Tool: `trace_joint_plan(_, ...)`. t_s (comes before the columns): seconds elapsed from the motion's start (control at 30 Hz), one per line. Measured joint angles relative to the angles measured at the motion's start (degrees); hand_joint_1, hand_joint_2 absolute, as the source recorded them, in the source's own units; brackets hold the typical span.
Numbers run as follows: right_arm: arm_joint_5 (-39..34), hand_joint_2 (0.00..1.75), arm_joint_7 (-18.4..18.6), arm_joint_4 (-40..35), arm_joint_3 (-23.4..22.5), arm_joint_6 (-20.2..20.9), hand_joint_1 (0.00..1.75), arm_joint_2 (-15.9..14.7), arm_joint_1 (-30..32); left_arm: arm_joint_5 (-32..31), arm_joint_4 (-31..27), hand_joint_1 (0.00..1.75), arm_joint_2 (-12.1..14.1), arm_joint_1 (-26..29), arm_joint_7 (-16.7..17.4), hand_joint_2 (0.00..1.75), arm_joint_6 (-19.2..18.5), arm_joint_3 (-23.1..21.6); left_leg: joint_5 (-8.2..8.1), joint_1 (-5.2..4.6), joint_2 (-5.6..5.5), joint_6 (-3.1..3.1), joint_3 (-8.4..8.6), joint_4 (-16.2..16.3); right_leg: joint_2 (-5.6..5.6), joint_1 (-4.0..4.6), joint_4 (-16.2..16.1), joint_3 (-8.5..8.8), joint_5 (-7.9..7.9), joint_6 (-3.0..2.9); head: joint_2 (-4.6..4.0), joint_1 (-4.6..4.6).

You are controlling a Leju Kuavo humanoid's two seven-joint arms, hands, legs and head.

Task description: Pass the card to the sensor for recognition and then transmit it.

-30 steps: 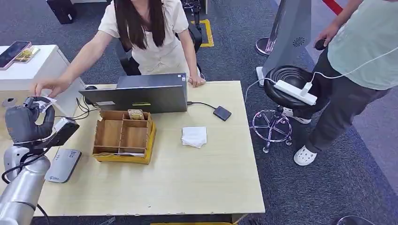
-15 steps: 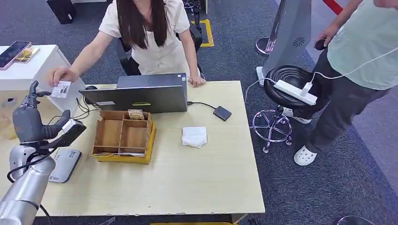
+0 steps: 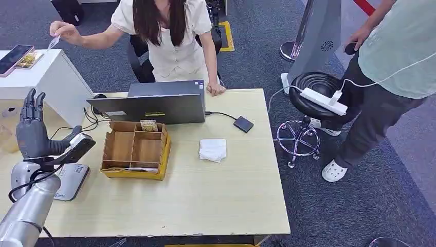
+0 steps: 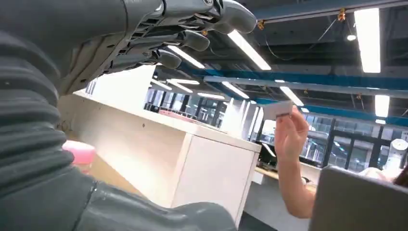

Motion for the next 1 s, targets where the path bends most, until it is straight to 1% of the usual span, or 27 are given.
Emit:
trace_joint_plan(0.1,-0.11,0.00,-0.11,0.00,0.00,0.00,0.00,0.00,0.03,1.27,0.02,0.00,1.57,0.13,0.02,1.75,-2.71,0.00,0.00,0.01,0.01,0.00,-0.01,0.00,0.01,0.01,0.00,-0.02,0.00,0.00,0.00,0.00)
trace_joint_plan(0.17,-0.20,0.00,-0.11,0.02,0.00,0.00,0.00,0.00,0.07,2.30,0.02,0.00,3.11,0.20,0.02,1.75,-5.54,0.00,0.00,0.03,0.01,0.00,-0.02,0.00,0.01,0.02,0.01,-0.03,0.00,0.00,0.00,0.00)
trace_joint_plan(0.3,-0.52,0.00,-0.11,0.02,0.00,-0.07,0.00,-0.02,0.32,7.24,-0.24,0.00,6.45,-0.01,2.21,1.75,-15.92,0.02,0.01,0.05,0.02,-0.01,-0.02,0.00,0.03,0.03,0.01,-0.07,0.00,0.00,0.00,0.00)
trace_joint_plan(0.37,-0.63,0.00,-0.22,0.02,0.00,-0.07,0.00,0.00,0.36,8.26,-0.57,0.00,7.89,-0.11,2.49,1.75,-18.54,0.02,0.01,0.05,0.02,-0.01,-0.02,0.00,0.03,0.03,0.01,-0.07,0.00,0.00,0.00,0.00)
trace_joint_plan(0.47,-0.85,0.00,-0.55,0.02,0.00,-0.09,0.00,0.00,0.36,8.76,-1.25,0.00,9.62,-0.23,2.75,1.75,-21.47,0.02,0.01,0.05,0.07,-0.01,-0.03,0.00,0.08,0.03,0.02,-0.07,0.00,0.00,0.00,0.00)
trace_joint_plan(0.57,-1.05,0.00,-0.85,0.02,0.00,-0.09,0.00,-0.02,0.36,8.44,-2.60,0.00,12.46,-0.16,3.17,1.75,-26.91,-0.09,0.00,0.05,0.12,-0.01,-0.03,0.00,0.15,0.03,0.01,-0.09,0.00,0.00,0.00,0.00)
trace_joint_plan(0.63,-1.09,0.00,-1.12,0.02,0.00,-0.09,0.00,-0.02,0.35,8.70,-3.65,0.00,14.30,-0.18,4.05,1.75,-30.96,-0.22,0.00,0.05,0.12,-0.01,-0.04,0.00,0.15,0.03,0.01,-0.12,0.00,-0.01,0.00,-0.02)
trace_joint_plan(0.7,-1.22,0.00,-1.33,0.02,0.00,-0.09,0.00,-0.07,0.36,8.74,-4.79,0.00,16.50,-0.24,4.65,1.75,-35.31,-0.81,0.00,0.06,0.14,-0.01,-0.04,0.00,0.17,0.04,0.01,-0.14,0.00,-0.01,0.00,0.00)
trace_joint_plan(0.77,-1.25,0.00,-1.44,0.02,0.00,-0.13,0.00,-0.18,0.36,8.83,-6.01,0.00,18.80,-0.55,5.37,1.75,-38.78,-1.72,0.00,0.06,0.15,-0.01,-0.05,0.00,0.17,0.04,0.02,-0.15,0.00,-0.01,0.00,0.00)
trace_joint_plan(0.87,-1.46,0.00,-1.68,0.02,-0.07,-0.15,0.00,-0.35,0.38,8.00,-8.59,0.00,23.87,-1.99,7.04,1.75,-46.67,-4.73,0.00,0.16,0.22,-0.02,-0.09,0.01,0.24,0.14,0.01,-0.20,0.01,-0.02,0.00,-0.02)
trace_joint_plan(0.93,-1.75,0.00,-1.92,0.04,-0.15,-0.15,0.00,-0.50,0.40,7.39,-10.71,0.00,27.65,-3.45,7.30,1.75,-49.07,-7.35,0.00,0.16,0.23,-0.02,-0.11,0.01,0.25,0.14,0.01,-0.21,0.01,-0.02,0.00,0.00)
trace_joint_plan(1.0,-1.92,0.00,-2.23,0.04,-0.35,-0.15,0.00,-0.61,0.40,6.16,-12.86,0.00,31.00,-4.21,7.15,1.75,-49.24,-9.45,0.00,0.15,0.25,-0.02,-0.11,0.00,0.26,0.14,0.02,-0.20,0.01,-0.02,0.00,0.00)
